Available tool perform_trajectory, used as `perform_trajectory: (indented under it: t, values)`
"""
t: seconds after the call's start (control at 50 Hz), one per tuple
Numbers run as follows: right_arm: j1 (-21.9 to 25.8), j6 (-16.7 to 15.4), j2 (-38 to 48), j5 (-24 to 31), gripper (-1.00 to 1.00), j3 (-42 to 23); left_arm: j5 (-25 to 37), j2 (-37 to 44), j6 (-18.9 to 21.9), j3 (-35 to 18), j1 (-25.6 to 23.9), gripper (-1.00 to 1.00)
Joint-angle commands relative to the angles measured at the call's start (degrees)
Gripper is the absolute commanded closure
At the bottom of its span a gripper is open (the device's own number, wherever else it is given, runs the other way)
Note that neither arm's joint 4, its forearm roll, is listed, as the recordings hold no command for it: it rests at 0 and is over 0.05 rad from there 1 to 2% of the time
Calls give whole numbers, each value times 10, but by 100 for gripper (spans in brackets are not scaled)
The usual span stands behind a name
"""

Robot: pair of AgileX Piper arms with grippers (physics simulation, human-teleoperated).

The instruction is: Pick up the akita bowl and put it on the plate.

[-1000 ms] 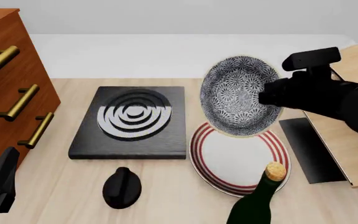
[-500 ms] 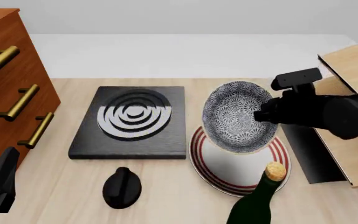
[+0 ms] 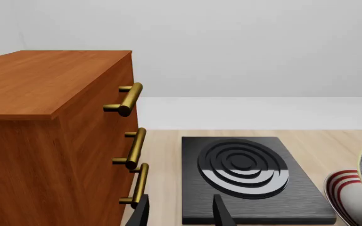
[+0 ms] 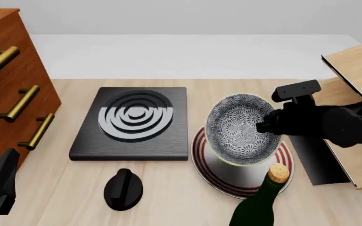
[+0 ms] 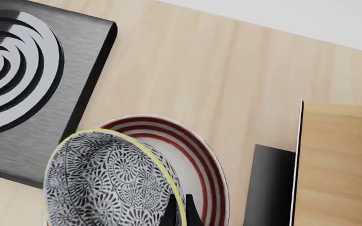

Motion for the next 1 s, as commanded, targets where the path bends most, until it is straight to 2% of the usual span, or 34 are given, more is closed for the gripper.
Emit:
perform_trajectory:
  t: [0.02,0.36,0.82,0.84,1.0]
  values:
    - [-1,1,24,-18,100,10,0,0,0,0,0,-100]
    - [0,5,58,-43,100,33,0,0,0,0,0,-100]
    - [-14,-16,88,-65,100,36,0,0,0,0,0,-100]
    - [-16,-17,88,-64,-100,35,0,0,0,0,0,-100]
    - [-21,-22,78,-56,-100,26,0,0,0,0,0,-100]
